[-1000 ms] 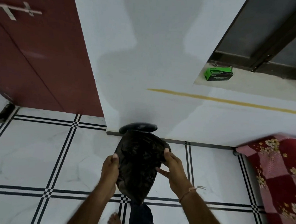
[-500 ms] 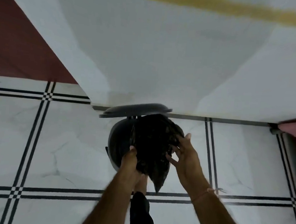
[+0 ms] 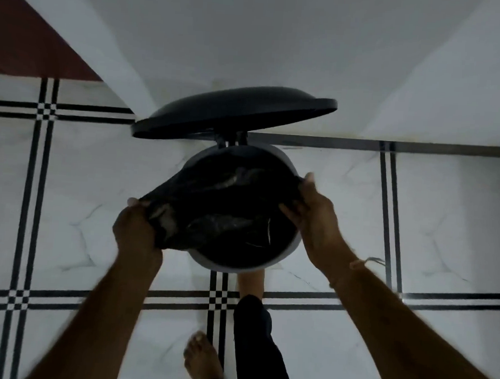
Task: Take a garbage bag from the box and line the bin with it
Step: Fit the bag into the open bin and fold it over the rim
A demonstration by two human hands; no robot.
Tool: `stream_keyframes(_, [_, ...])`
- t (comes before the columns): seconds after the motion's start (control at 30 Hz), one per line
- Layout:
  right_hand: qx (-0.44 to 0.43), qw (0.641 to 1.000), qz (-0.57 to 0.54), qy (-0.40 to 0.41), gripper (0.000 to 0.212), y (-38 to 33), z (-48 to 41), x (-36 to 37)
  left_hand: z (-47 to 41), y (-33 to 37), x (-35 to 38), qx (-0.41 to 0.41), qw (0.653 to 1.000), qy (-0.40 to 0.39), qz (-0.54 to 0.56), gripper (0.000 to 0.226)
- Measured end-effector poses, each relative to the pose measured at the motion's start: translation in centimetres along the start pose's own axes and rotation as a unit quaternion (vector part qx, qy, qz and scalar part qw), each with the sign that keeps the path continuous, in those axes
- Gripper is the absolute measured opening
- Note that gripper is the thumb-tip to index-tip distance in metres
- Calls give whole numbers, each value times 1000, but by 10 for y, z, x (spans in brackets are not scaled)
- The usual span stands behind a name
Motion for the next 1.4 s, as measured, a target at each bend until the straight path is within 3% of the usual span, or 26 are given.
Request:
stream_keyframes(0.07, [-5, 986, 154, -56, 51, 8, 0, 17, 9, -2, 25, 58, 991, -59, -102, 21])
stream_keyframes(0.13, [-52, 976, 209, -31, 46, -5, -2, 18, 21, -3, 48, 109, 977, -92, -156, 38])
stream_keyframes(0.27, [-97, 982, 125, 103, 33, -33, -1, -13, 4, -3, 39, 90, 990, -61, -85, 42])
stream_keyframes(0.33, [-87, 983, 74, 142, 24, -33, 3, -30, -6, -12, 33, 32, 994, -100, -28, 38])
stream_keyframes(0.47, [-21, 982, -54, 178, 13, -26, 6, -58, -16, -17, 25, -36, 976, -210, 52, 53])
stream_keyframes(0.7, [-37, 986, -146, 74, 29, -37, -19, -60, -25, -9, 21, -56, 969, -232, 71, 49])
stream_keyframes(0.87, [-119, 991, 66, -13, 22, -52, -8, -36, -29, -5, 27, -32, 969, -242, 27, 57])
stream_keyframes(0.93, [-143, 985, 99, -22, 20, -55, -5, -31, -31, -1, 29, -28, 971, -235, 25, 55])
stream_keyframes(1.1, [-126, 990, 42, 57, 13, -54, -2, -48, -47, -2, 13, -68, 985, -151, 41, 46])
stream_keyframes(1.17, [-91, 992, -30, 77, 5, -43, -6, -54, -43, -4, 17, -82, 981, -171, 48, 52])
stream_keyframes(1.27, [-29, 981, -178, 70, 21, -35, -13, -58, -36, 5, 19, -85, 975, -189, 85, 46])
stream_keyframes(1.33, [-12, 980, -193, 52, 25, -34, -14, -58, -41, 3, 12, -93, 972, -191, 100, 69])
stream_keyframes(1.4, [-24, 988, -151, 15, 36, -38, -14, -53, -43, 1, 13, -84, 967, -218, 96, 66])
Point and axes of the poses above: each hand's wrist, its own z-axis away from the middle knuckle, its own x-axis out of the palm, y = z × x, the point moved 9 cm from there along -z, towards the middle knuckle, and after that the axes turned 3 degrees about -z, right-handed, at the moved point
